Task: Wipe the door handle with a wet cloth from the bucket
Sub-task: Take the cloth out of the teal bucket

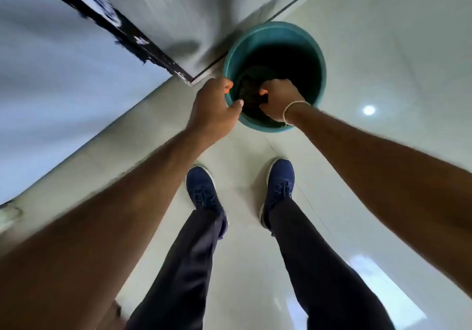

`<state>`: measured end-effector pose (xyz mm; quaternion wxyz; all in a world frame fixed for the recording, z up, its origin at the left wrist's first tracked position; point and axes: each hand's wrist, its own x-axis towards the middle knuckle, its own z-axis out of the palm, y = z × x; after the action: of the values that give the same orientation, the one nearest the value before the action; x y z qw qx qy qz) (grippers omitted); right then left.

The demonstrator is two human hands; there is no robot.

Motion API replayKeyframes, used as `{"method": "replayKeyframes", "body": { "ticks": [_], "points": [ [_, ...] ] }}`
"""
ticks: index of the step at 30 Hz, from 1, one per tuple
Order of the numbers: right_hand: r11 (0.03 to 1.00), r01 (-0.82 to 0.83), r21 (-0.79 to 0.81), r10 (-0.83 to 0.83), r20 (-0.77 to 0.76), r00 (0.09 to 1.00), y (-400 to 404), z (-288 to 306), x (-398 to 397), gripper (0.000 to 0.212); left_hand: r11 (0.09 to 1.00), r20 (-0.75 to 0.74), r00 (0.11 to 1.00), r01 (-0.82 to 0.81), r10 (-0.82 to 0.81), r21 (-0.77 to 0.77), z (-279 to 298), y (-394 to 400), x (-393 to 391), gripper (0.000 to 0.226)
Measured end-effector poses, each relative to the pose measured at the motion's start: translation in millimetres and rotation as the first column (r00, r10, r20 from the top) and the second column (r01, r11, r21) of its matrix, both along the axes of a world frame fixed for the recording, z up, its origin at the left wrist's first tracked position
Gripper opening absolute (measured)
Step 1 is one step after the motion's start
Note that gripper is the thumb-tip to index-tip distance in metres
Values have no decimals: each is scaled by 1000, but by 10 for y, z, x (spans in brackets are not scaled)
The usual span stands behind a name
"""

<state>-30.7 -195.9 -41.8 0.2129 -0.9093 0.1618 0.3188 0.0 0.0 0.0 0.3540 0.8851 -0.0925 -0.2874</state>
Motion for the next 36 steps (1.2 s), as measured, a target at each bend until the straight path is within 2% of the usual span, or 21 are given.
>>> {"method": "replayKeyframes", "body": {
  "ticks": [3, 5, 11, 16, 20, 25, 29, 33, 36],
  "points": [
    [989, -131, -71, 124, -96, 988, -28, -494, 161, 30, 1000, 25, 1000, -8, 8, -6, -330, 19, -5, 49],
    [971, -223, -84, 208, -159, 965, -31, -786, 246, 33, 1000, 71, 997, 3, -2, -18, -473, 34, -47, 47],
    [870, -487, -73, 464, -209, 861, -19, -1547, 366, 41, 998, 221, 975, 7, 7, -64, -708, 63, -34, 41],
    [848, -523, -89, 504, -169, 847, -12, -1805, 395, 41, 998, 229, 973, -17, 32, -67, -705, 34, 1, 40],
    [830, -544, -124, 517, -194, 834, 19, -1862, 467, 44, 997, 215, 976, -31, 44, -66, -690, 36, 17, 40],
    [930, -363, -61, 347, -186, 919, 5, -1791, 543, 40, 997, 178, 983, -33, 45, -71, -644, 28, -3, 39],
    [999, -51, -14, 49, -135, 990, -69, -1516, 511, 38, 999, 125, 992, -27, 31, -34, -528, 9, 7, 42],
    [981, 178, 74, -176, -26, 984, -230, -1019, 429, 30, 999, 28, 998, -51, 51, 0, -310, -75, 13, 43],
    [884, 386, 263, -388, -47, 920, -352, -572, 273, 9, 994, -52, 993, -104, 103, -15, -37, -151, 21, 41]
  ]
}}
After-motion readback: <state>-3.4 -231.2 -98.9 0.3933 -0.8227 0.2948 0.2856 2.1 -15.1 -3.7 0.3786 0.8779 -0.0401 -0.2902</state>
